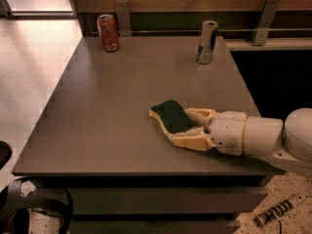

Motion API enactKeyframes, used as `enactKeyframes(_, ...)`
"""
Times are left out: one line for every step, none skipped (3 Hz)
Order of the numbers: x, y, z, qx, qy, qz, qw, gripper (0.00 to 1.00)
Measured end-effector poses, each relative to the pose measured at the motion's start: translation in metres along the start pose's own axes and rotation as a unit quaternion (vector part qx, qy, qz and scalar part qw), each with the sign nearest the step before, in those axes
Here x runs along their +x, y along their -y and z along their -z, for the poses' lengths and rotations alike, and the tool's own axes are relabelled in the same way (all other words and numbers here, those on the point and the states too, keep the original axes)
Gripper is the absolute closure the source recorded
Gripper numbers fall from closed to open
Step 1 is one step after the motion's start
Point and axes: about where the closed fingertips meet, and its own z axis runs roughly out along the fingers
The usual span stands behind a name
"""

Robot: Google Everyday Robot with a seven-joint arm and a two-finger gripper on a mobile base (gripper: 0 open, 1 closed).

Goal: Move sponge near coke can

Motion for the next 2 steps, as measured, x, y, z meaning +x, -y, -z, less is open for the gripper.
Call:
enactKeyframes(-0.0010, -0.0010, -0.0012, -0.001, 0.000, 0.001, 1.0000, 1.00)
enactKeyframes(-0.0011, -0.0010, -0.0012, -0.001, 0.000, 0.001, 1.0000, 1.00)
